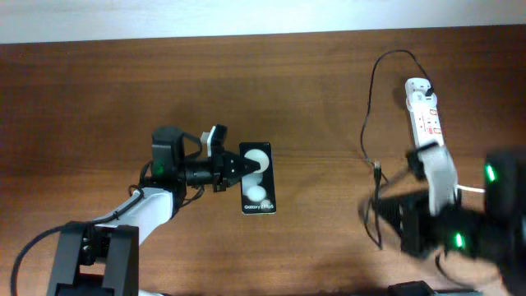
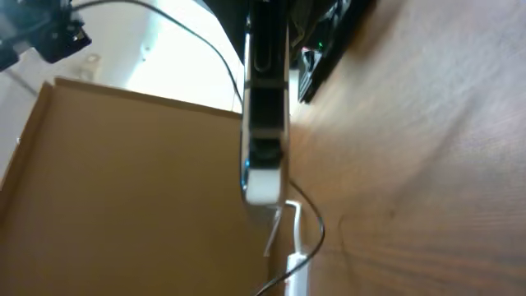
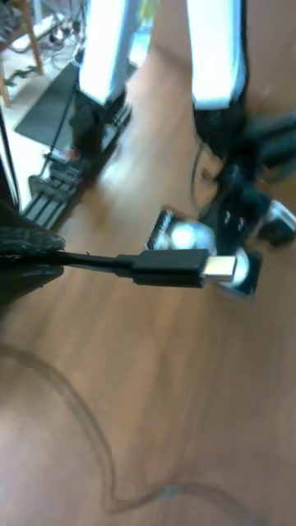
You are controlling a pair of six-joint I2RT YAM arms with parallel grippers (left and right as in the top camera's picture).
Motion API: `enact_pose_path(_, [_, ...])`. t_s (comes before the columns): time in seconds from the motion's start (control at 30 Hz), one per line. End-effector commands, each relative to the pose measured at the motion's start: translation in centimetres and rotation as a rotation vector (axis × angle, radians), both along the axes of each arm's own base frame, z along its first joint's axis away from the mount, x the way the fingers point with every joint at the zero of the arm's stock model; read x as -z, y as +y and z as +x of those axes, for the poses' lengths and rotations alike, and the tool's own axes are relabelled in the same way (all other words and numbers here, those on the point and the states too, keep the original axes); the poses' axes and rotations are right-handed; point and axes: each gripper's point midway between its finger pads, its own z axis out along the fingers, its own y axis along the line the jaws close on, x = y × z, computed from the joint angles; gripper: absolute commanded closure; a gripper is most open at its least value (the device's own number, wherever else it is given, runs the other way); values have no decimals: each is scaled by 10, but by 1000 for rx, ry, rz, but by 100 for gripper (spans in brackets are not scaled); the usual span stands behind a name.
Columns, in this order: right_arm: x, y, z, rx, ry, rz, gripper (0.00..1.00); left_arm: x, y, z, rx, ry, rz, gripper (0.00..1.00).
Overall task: Plug charger to phone and switch on socket
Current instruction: 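Insert the cable connector into the phone's bottom port with the right gripper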
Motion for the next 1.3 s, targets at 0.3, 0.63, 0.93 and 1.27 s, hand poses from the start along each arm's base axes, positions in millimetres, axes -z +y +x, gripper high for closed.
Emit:
enact_pose_path(0.3, [169, 52, -43, -165, 404, 415, 96, -119, -4, 22, -92, -420, -225, 100])
enact_pose_path(0.63, [168, 86, 3, -290, 246, 357, 96, -124, -21, 21, -111, -369, -260, 100])
enact_pose_path(0.93, [165, 136, -23, -435, 276, 340, 96, -119, -23, 9, -35, -373, -243, 100])
enact_pose_path(1.27, [167, 149, -3, -387, 301, 374, 96, -116, -24, 0, 24, -370, -232, 100])
